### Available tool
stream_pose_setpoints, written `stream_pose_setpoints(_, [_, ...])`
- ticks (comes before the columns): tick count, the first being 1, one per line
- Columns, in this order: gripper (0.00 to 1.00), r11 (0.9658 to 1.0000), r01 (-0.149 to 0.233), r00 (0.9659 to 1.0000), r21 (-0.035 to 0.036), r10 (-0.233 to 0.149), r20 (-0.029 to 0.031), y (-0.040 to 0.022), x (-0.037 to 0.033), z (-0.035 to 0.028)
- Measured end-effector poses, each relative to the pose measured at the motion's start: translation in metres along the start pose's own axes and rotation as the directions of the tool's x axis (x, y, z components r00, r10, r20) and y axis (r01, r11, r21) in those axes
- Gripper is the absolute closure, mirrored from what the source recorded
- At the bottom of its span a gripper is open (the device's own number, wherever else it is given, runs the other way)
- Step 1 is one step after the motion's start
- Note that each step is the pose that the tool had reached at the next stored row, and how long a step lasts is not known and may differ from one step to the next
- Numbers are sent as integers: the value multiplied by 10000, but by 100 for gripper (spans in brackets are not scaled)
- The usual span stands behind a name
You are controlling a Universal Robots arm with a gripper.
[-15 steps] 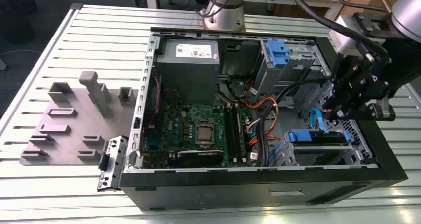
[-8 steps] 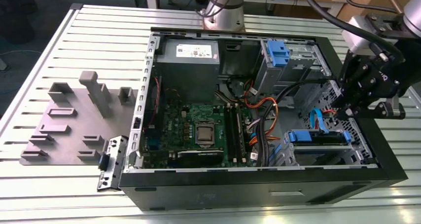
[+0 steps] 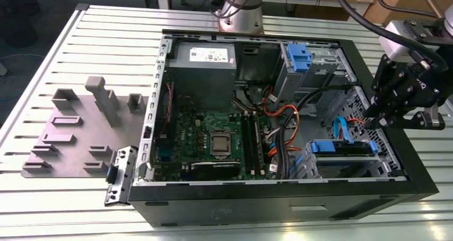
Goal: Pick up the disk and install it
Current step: 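Insert the second disk wire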
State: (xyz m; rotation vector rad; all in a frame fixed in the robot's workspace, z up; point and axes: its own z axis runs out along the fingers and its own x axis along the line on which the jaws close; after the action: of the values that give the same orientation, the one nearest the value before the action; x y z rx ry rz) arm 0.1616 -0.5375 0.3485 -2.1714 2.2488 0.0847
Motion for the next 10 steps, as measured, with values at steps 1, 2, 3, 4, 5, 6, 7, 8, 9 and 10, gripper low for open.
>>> stream_pose_setpoints(1, [71,10000,0,10000,-4,0,0,-11,0,12])
stream_pose_setpoints(2, [71,10000,1,10000,-6,-1,-2,-17,0,14])
stream_pose_setpoints(3, [71,10000,2,10000,-8,-2,-4,-19,0,12])
stream_pose_setpoints(4, [71,10000,2,10000,-8,-2,-3,-19,0,13])
stream_pose_setpoints(5, [71,10000,3,10000,-8,-3,-3,-19,0,13])
stream_pose_setpoints(6, [71,10000,6,10000,-9,-6,-2,-20,0,14])
stream_pose_setpoints(7, [71,10000,8,10000,-9,-8,-1,-20,0,14])
stream_pose_setpoints(8, [71,10000,10,10000,-9,-10,-1,-20,0,14])
stream_pose_setpoints(9, [71,10000,11,10000,-9,-11,-1,-20,0,14])
stream_pose_setpoints(10, [72,10000,13,10000,-9,-13,-2,-20,0,14])
